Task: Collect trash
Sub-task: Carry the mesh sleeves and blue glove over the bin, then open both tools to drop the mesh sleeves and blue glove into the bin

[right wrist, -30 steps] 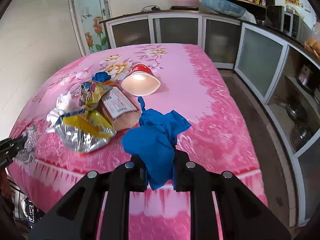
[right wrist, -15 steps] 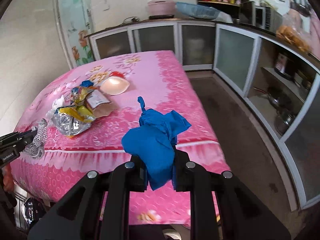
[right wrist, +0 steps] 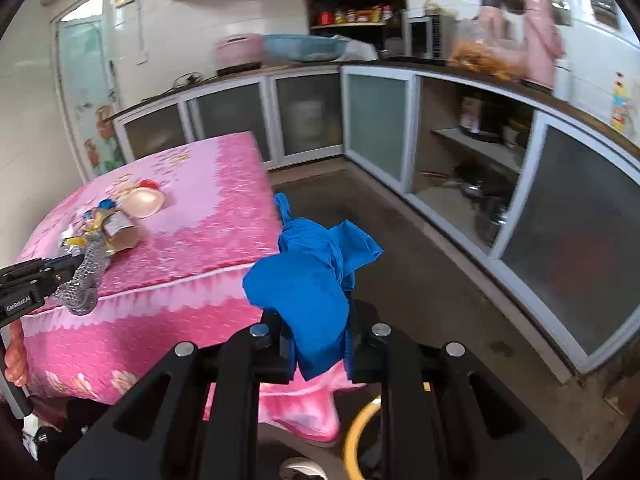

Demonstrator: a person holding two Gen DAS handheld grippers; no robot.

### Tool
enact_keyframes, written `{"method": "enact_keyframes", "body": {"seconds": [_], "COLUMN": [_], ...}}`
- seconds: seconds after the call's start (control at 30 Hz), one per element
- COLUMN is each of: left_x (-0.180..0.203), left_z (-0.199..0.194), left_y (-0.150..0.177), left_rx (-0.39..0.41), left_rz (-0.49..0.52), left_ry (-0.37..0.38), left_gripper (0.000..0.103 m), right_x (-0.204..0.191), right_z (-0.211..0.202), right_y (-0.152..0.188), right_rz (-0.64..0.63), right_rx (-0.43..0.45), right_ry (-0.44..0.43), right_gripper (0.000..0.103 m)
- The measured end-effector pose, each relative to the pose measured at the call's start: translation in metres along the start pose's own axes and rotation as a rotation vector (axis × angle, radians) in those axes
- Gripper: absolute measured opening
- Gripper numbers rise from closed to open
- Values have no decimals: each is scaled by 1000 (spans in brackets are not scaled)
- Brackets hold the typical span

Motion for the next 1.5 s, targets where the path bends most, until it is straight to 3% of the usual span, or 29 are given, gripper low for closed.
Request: {"method": "enact_keyframes", "body": {"seconds": [0.43,0.77,1.07,1.5], "left_x": [166,247,284,285], "left_z": [60,110,145,197], "left_y": [4,48,77,128], "left_rx": [-11,-110,-181,-309], "left_rz": [156,243,297,320], "left_ry": [257,333,337,286], "left_gripper": [21,22,22,24], "right_x": [123,183,200,195], "right_z": [-43,-43,-23,31], "right_y": [71,139,181,232], "right_rz": [136,254,322,358], "right_rx": [-14,-91,-167,-324], "right_ry": [230,310,302,245], "right_gripper": [16,16,16,16]}}
Point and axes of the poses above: each gripper's, at about its wrist camera, not at the fingertips, and z roughly the way its jaws point, x to its right, y to its underside, the point moved 8 cm from there along z, roughly the way its jaws point, and after that the axes turned 3 degrees about -y, right-handed, at the moved point
